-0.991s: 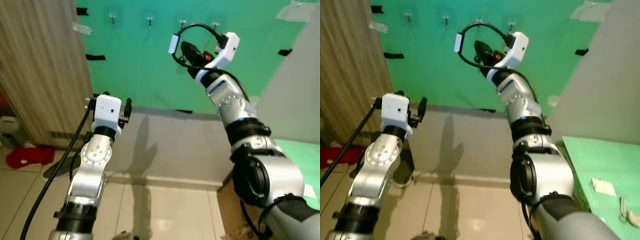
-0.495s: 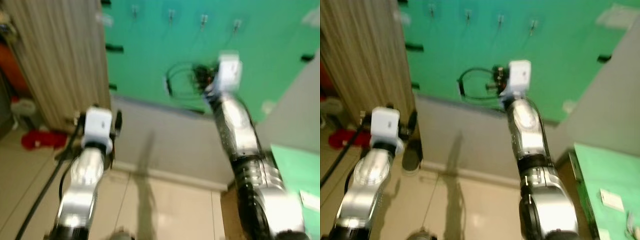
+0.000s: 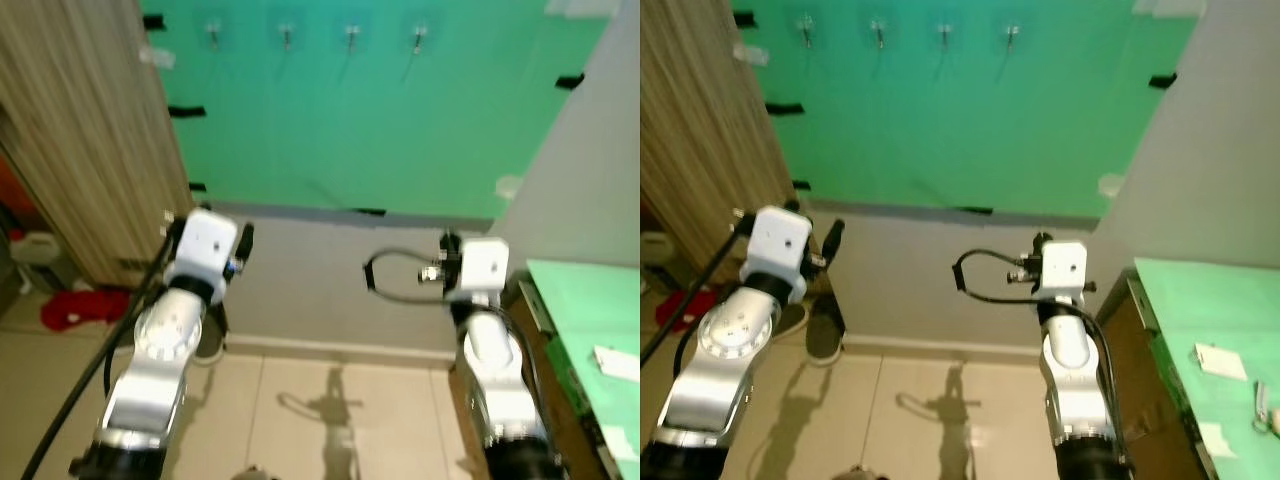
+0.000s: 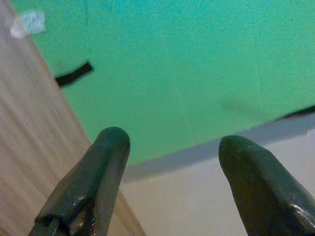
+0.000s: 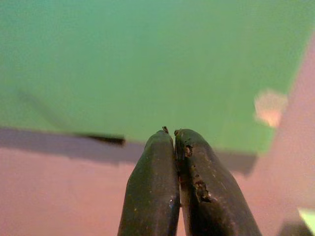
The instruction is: Hang keys on a hook
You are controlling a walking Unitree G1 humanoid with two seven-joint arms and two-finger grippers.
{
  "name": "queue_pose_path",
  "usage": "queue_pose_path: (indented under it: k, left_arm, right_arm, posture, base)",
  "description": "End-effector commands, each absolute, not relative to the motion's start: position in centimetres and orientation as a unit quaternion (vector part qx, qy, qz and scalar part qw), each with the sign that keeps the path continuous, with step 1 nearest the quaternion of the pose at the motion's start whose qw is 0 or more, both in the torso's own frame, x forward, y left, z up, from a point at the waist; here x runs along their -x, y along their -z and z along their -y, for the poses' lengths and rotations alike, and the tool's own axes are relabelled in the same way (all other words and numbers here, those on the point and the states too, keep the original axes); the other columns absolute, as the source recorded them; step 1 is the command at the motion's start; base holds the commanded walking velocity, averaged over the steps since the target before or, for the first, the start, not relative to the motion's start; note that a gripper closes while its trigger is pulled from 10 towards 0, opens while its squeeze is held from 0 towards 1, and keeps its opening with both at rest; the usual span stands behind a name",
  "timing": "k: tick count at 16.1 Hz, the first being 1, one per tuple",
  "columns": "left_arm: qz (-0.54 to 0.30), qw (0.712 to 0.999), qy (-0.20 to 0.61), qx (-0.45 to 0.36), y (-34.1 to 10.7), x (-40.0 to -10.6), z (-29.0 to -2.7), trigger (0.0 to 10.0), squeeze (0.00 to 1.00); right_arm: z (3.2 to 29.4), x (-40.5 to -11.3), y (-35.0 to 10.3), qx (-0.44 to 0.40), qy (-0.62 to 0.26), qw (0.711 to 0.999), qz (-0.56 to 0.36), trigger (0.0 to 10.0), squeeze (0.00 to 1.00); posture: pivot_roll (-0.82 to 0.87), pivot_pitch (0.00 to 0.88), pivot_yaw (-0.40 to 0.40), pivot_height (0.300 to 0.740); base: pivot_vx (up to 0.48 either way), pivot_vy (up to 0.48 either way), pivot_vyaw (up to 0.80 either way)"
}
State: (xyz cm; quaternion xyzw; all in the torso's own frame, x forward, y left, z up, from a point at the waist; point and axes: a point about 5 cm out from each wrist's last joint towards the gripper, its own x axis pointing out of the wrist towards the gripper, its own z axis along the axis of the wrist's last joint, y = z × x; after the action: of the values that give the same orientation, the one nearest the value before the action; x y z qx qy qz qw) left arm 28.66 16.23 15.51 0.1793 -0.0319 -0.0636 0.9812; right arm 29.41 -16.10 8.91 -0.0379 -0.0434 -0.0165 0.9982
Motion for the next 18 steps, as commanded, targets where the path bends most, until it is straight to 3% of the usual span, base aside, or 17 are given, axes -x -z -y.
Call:
queue_pose_path:
  k: [1, 5, 9, 13, 18]
  left_arm:
    - [0.030, 0.984, 0.072, -0.158, -15.4, -29.0, -15.9, 10.0, 0.00]
    - [0.054, 0.995, 0.047, -0.064, -15.5, -29.4, -15.0, 10.0, 0.00]
    - [0.101, 0.989, 0.061, -0.086, -16.9, -29.3, -14.4, 10.0, 0.00]
    - [0.195, 0.976, 0.040, -0.092, -20.0, -28.3, -14.6, 10.0, 0.00]
    - [0.296, 0.950, 0.026, -0.091, -24.5, -27.1, -14.3, 10.0, 0.00]
  right_arm:
    - [16.1, -29.4, -9.4, 0.032, 0.027, 0.998, 0.052, 0.0, 0.00]
    - [14.8, -31.3, -11.4, 0.044, -0.024, 0.996, 0.071, 0.0, 0.00]
    - [14.6, -32.6, -14.6, 0.042, -0.049, 0.991, 0.118, 0.0, 0.00]
    - [14.3, -31.8, -16.1, 0.040, -0.032, 0.983, 0.175, 0.0, 0.00]
    - [13.3, -31.7, -21.7, 0.033, -0.048, 0.959, 0.277, 0.0, 0.00]
  posture:
    - [0.11, 0.000, 0.045, 0.740]
    - [0.08, 0.000, 0.036, 0.740]
    - [0.08, 0.000, 0.004, 0.740]
    - [0.10, 0.000, -0.020, 0.740]
    - [0.13, 0.000, -0.049, 0.740]
  base:
    - [0.000, 0.000, 0.00]
    - [0.000, 0.000, 0.00]
    - [0.461, 0.000, 0.00]
    - [0.461, 0.000, 0.00]
    - [0.455, 0.000, 0.00]
